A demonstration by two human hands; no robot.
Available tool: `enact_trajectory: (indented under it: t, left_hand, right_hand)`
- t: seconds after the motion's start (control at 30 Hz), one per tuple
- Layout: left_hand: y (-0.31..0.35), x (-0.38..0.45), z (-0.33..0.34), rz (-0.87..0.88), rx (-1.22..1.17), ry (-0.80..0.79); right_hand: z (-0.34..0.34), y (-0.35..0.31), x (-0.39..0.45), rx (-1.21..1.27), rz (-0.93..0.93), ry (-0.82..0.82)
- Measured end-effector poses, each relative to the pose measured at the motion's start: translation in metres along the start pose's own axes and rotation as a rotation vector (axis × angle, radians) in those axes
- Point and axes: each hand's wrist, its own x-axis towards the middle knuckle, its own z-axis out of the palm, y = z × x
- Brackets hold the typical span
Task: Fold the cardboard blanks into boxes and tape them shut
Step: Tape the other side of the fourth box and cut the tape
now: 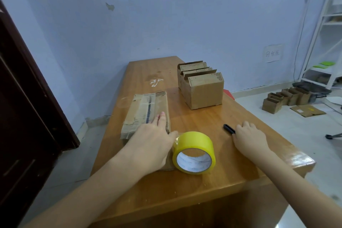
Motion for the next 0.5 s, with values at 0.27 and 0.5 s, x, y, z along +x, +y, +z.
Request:
enact_trajectory:
  t: [0.27, 0.5]
  left_hand:
    - [-0.029, -0.003, 0.006, 0.058, -0.164, 0.161]
    - [-0.032, -0.004, 0.005, 0.097, -0.224, 0.196]
  right_hand:
    - [-0.049, -0.022, -0.028, 0.734, -0.031, 0.162]
    - [-0.091, -0.053, -0.085, 1.063, -0.316, 0.052]
